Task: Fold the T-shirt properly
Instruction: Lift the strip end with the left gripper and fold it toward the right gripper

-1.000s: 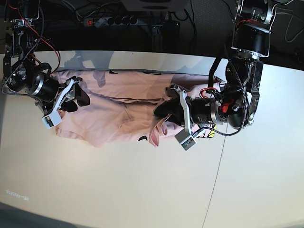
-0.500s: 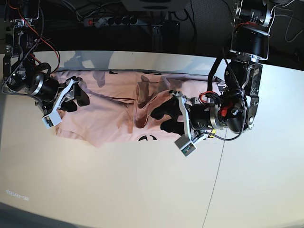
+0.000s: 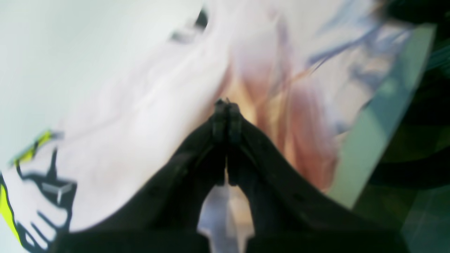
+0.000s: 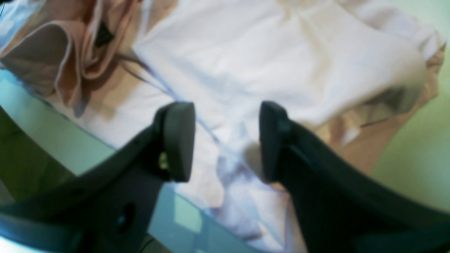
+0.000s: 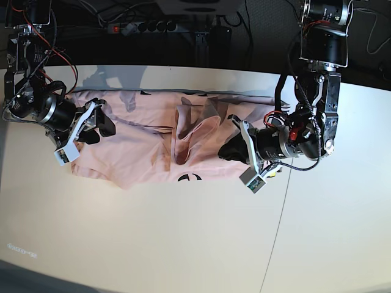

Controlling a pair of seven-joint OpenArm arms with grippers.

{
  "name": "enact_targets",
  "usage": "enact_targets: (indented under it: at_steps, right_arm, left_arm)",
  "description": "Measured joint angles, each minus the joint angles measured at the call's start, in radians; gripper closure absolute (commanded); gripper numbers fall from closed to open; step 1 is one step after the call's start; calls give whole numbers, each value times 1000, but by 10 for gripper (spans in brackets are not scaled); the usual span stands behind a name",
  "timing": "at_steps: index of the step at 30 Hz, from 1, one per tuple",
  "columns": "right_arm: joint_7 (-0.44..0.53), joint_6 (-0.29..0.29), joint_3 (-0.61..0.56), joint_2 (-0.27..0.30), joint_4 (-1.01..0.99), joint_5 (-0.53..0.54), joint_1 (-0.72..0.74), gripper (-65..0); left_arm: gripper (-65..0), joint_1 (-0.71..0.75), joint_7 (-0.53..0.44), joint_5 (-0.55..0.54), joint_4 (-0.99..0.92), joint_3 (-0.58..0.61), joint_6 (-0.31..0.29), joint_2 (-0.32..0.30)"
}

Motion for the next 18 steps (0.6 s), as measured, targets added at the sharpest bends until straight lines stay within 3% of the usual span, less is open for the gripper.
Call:
enact_targets:
  at_steps: [10, 18]
  right_arm:
    - [-3, 0, 0, 0, 0, -2, 0, -301]
    - [-3, 0, 0, 0, 0, -1, 0, -301]
  left_arm:
    - [0, -6, -53, -20, -80, 0, 0, 20]
    - [0, 57, -56, -18, -93, 66, 1, 151]
